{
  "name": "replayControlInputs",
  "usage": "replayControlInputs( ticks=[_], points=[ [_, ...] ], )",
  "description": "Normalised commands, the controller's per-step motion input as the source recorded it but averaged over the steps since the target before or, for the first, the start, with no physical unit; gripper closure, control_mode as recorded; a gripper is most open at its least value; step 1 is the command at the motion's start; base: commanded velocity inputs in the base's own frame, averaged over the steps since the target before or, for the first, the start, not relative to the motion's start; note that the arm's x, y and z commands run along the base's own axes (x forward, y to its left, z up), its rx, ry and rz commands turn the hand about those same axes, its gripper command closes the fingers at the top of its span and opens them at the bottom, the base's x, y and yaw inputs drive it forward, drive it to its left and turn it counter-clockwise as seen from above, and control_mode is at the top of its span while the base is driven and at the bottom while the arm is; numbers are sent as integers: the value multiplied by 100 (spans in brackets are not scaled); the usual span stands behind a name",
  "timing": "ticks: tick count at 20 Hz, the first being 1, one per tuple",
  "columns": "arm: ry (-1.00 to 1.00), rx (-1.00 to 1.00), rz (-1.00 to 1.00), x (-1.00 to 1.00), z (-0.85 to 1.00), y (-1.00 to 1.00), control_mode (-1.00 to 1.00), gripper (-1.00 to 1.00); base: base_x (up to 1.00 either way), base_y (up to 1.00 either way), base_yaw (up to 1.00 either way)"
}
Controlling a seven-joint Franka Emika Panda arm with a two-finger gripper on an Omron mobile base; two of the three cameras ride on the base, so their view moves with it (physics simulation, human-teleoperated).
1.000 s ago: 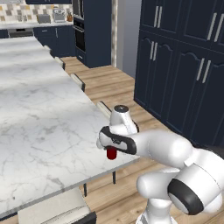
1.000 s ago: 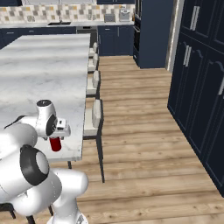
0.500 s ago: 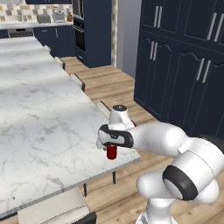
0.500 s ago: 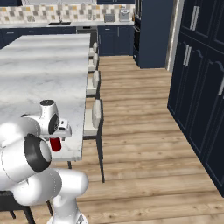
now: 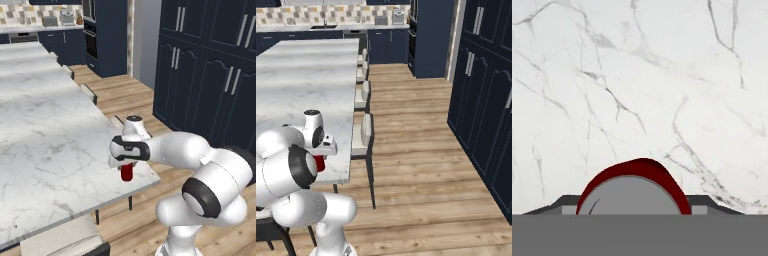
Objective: Four empty soda cans are scattered around the kitchen. Gather all the cans and cluster them next to the stove for recycling.
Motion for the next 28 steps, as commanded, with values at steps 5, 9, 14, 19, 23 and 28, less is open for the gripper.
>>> replayControlInputs(
  ticks=[5, 9, 14, 19, 23, 28],
  points=[
    [0, 0, 0, -32, 37, 1, -100, 100, 0, 0, 0],
    [0, 0, 0, -34, 36, -4, -100, 100, 0, 0, 0],
    [0, 0, 0, -31, 33, -14, -100, 100, 0, 0, 0],
    [-6, 0, 0, -31, 18, -28, -100, 100, 0, 0, 0],
    [-14, 0, 0, -31, 22, -21, -100, 100, 0, 0, 0],
    [-5, 0, 0, -31, 24, -15, -100, 100, 0, 0, 0]
  ],
)
